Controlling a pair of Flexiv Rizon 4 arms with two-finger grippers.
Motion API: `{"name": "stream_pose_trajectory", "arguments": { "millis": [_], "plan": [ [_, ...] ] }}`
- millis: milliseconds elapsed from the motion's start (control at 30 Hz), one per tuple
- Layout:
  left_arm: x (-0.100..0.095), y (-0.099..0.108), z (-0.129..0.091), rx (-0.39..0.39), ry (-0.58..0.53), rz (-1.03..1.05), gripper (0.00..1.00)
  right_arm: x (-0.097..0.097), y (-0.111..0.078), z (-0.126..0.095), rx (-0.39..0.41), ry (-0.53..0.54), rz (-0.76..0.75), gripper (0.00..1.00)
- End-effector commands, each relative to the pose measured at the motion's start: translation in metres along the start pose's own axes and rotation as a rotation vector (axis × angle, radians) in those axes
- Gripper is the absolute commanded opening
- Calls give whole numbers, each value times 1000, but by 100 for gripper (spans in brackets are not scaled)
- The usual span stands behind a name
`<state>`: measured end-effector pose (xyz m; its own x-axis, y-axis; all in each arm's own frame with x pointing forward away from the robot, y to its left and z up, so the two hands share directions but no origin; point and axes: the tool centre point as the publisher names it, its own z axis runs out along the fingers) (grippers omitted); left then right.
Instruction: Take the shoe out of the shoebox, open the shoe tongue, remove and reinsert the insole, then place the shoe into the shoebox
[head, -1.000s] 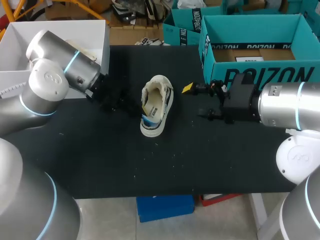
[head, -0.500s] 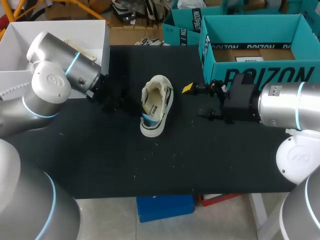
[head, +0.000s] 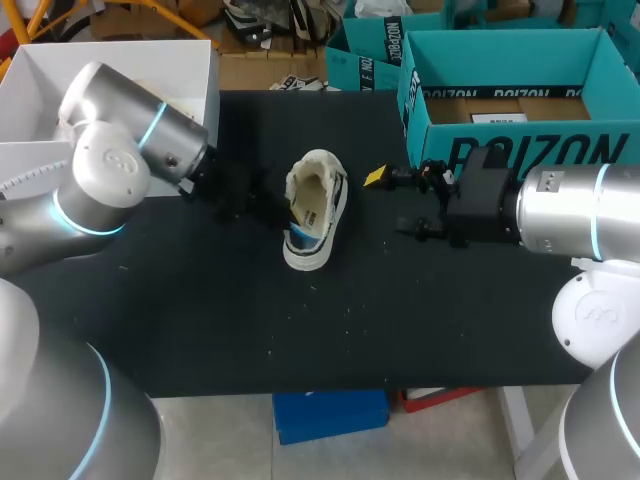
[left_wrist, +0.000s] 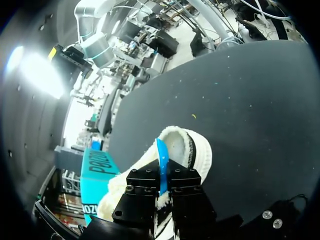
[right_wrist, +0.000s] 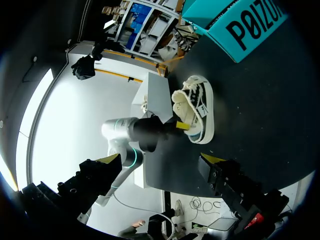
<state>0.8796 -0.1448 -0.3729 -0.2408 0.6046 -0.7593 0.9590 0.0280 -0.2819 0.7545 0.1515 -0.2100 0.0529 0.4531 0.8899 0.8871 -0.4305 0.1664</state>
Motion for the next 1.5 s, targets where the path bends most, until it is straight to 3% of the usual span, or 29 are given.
{"name": "stream_pose_trajectory", "arguments": {
  "millis": [33,533,633,700,733,833,1100,1167,1267,1400,1500],
  "plan": [
    [-5,2,6,0,18,-1,0,0,0,1,0,1,0,100],
    [17,-5,28,42,295,-22,3,0,0,1,0,1,0,100],
    [17,-6,25,51,323,-29,32,0,0,1,0,1,0,100],
    [15,-8,19,59,329,-32,60,0,0,1,0,1,0,100],
    [14,-9,16,70,334,-35,69,0,0,1,0,1,0,100],
    [9,-14,5,83,351,-35,80,0,0,1,0,1,0,100],
    [-9,-23,-21,49,340,-8,74,0,0,1,0,1,0,100],
    [-12,-25,-22,39,353,3,52,0,0,1,0,1,0,100],
    [-14,-25,-19,8,407,50,37,0,0,1,0,1,0,100],
    [-14,-24,-18,-34,467,89,2,0,0,1,0,1,0,100],
    [-13,-25,-17,-62,507,107,0,0,0,1,0,1,0,100]
  ]
}}
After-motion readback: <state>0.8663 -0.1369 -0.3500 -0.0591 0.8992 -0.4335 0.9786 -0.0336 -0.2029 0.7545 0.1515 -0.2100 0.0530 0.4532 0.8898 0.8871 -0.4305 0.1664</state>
